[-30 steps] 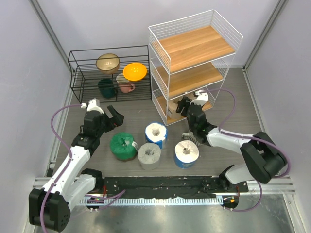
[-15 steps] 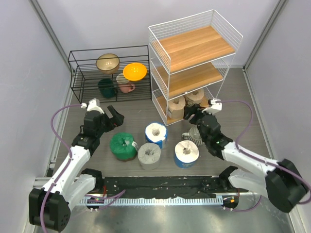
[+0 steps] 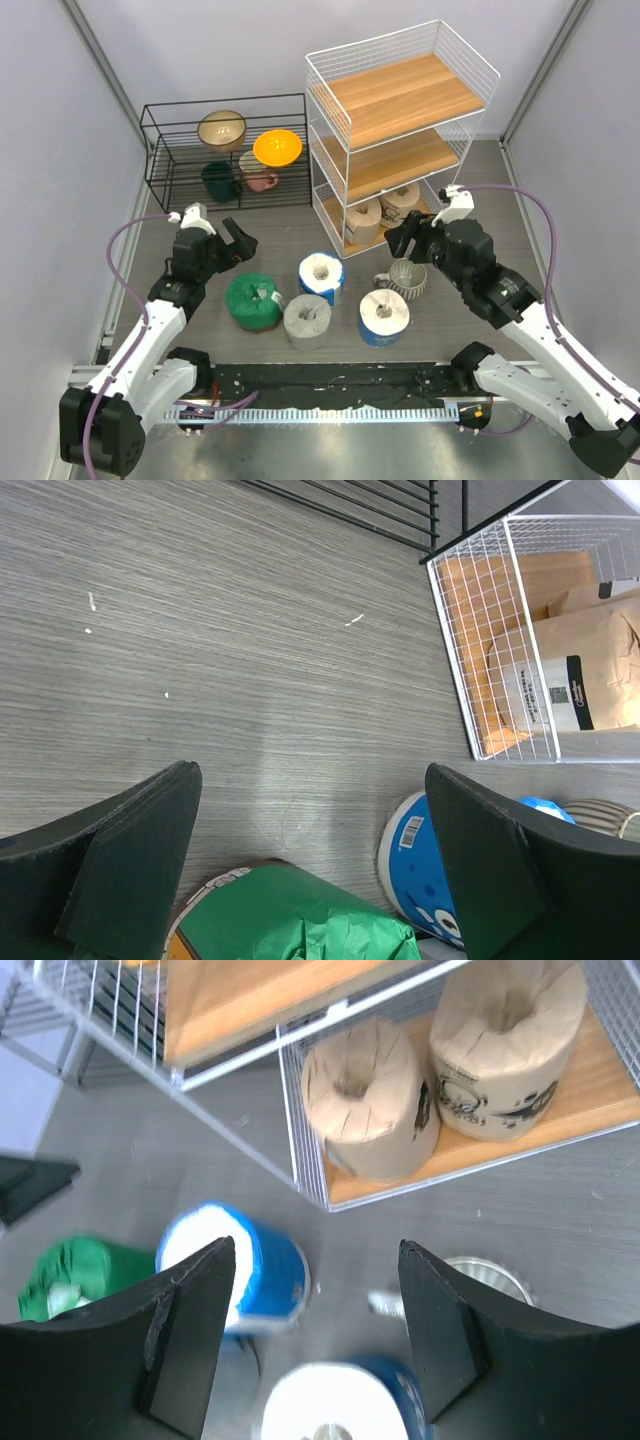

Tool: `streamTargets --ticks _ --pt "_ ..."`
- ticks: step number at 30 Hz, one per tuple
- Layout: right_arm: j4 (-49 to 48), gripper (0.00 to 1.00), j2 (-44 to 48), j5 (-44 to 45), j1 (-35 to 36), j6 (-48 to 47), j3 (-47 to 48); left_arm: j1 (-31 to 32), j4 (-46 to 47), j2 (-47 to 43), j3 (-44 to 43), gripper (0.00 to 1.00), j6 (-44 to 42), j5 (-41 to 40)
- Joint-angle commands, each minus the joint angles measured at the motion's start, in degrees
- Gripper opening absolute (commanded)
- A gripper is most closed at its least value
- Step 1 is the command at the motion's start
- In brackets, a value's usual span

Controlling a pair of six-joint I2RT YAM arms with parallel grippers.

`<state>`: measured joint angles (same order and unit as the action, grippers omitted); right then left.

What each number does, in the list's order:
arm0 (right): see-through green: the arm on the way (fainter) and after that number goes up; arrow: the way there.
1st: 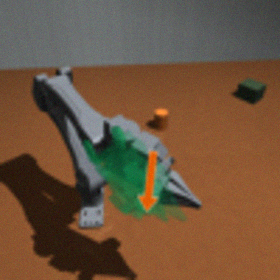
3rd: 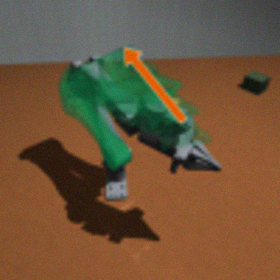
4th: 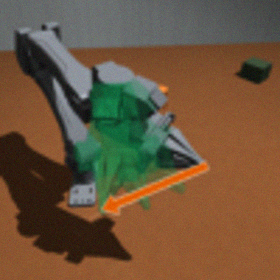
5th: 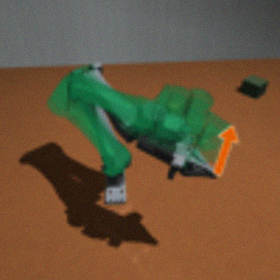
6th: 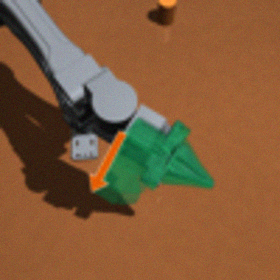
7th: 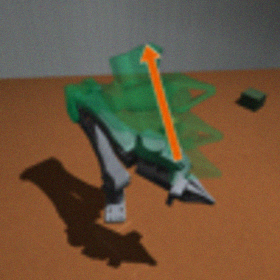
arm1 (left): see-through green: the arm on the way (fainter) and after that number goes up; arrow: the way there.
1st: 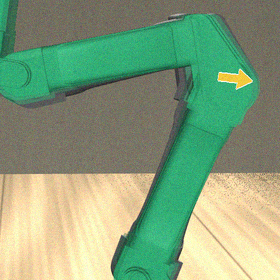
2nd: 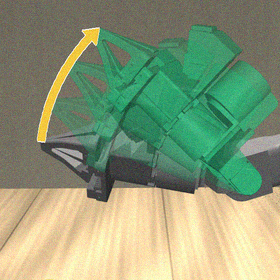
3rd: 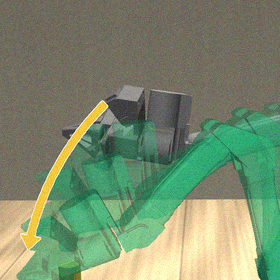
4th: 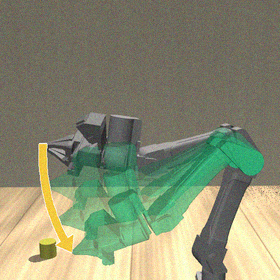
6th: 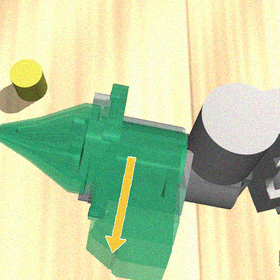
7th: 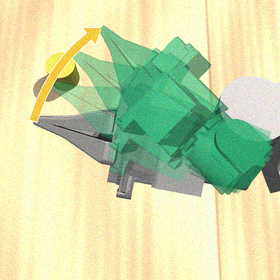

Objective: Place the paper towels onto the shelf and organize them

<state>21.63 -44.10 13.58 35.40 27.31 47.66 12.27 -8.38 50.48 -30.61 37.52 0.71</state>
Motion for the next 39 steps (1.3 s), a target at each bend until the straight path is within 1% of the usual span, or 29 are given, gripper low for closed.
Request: streamTargets --ticks 1,3,4,8,11,15,17,18,20,21,22,25,27,28,34,39 --pt "17.5 0.72 -1.9 -6.9 -0.1 -5.9 9.1 0.1 0.4 -1.2 -2.5 1.00 0.6 1.6" --pt "19.9 0.73 -1.9 -8.8 -0.1 -6.1 11.0 0.1 -0.5 -1.6 -3.0 1.00 1.1 1.7" --pt "20.1 0.73 -1.9 -12.3 -0.1 -6.0 11.2 0.2 -0.7 -1.9 -3.4 1.00 1.2 1.9" --pt "18.4 0.72 -3.1 -19.5 -0.1 -3.7 8.7 0.1 -3.9 -1.9 -5.1 1.00 0.9 2.5" --pt "15.3 0.73 -5.4 -22.9 0.0 -1.7 6.0 0.2 -5.9 -2.0 -6.1 1.00 -0.2 1.1" --pt "11.0 0.72 -8.3 -23.1 1.1 0.2 3.7 0.2 -10.2 -1.3 -7.8 1.00 -1.7 -0.3" --pt "7.6 0.73 -9.4 -21.5 2.0 1.6 1.8 0.2 -10.7 -1.7 -8.1 1.00 -1.7 0.0" --pt "6.4 0.72 -9.8 -18.4 3.2 2.2 1.2 0.2 -10.9 -2.1 -8.1 1.00 -1.8 0.1" --pt "3.9 0.73 -11.3 -15.0 5.5 3.4 0.2 0.2 -11.7 -3.0 -7.7 1.00 -2.1 -0.3" --pt "3.2 0.73 -11.9 -9.9 6.8 4.8 0.2 0.2 -11.9 -3.8 -7.6 1.00 -2.1 -0.3" --pt "1.6 0.72 -13.4 -8.0 10.0 5.3 0.1 0.2 -12.0 -4.2 -7.3 1.00 -2.1 -0.3" --pt "-1.2 0.72 -16.5 -1.6 14.9 8.1 0.4 0.2 -11.7 -4.7 -6.9 1.00 -1.9 -0.3" --pt "-1.9 0.73 -20.3 0.5 16.5 8.7 1.3 0.2 -11.7 -4.4 -6.7 1.00 -1.7 -0.4" --pt "-1.9 0.72 -21.4 3.6 17.8 9.8 1.7 0.2 -11.6 -4.4 -6.6 1.00 -1.7 -0.2" --pt "-6.6 0.73 -27.0 7.1 18.2 13.6 1.0 0.2 -10.3 -4.4 -6.0 1.00 -1.2 1.5" --pt "-9.2 0.73 -28.2 9.6 18.4 17.5 1.3 0.2 -8.9 -3.2 -6.0 1.00 -0.8 3.7"
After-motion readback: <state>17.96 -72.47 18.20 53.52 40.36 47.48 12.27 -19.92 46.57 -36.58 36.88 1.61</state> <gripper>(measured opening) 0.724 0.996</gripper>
